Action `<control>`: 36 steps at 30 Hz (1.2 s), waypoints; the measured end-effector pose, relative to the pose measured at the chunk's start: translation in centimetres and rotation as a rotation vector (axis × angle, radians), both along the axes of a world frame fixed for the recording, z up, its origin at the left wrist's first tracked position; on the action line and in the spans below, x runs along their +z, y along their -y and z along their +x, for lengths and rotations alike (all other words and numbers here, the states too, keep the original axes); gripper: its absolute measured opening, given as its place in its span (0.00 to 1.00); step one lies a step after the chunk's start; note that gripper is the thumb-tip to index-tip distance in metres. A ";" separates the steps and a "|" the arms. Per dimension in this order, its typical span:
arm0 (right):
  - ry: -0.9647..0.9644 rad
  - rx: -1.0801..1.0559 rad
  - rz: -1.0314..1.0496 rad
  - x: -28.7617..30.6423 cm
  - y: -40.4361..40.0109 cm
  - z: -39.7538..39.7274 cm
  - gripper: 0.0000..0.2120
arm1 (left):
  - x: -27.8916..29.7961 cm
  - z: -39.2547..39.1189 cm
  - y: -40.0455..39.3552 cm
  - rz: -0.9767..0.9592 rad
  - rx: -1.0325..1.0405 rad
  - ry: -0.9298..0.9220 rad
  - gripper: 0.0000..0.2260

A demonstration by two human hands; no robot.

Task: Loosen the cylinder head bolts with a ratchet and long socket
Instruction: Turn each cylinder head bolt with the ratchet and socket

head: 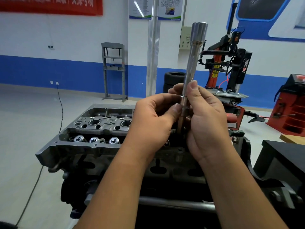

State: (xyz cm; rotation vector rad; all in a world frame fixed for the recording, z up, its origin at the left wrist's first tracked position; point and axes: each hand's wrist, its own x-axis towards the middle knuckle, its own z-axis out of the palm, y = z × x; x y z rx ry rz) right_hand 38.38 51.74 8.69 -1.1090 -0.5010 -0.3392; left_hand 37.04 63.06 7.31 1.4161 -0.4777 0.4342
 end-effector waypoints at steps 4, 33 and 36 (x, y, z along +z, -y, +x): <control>0.000 -0.019 0.025 0.2 -0.1 -0.3 0.18 | -0.1 0.0 0.1 -0.003 0.057 0.011 0.08; -0.008 -0.016 0.039 0.1 -0.3 -0.1 0.16 | 0.4 -0.4 0.7 -0.080 0.115 -0.014 0.10; 0.022 -0.070 0.034 0.0 -0.3 -0.1 0.15 | 0.5 -0.4 0.5 -0.059 0.061 -0.024 0.09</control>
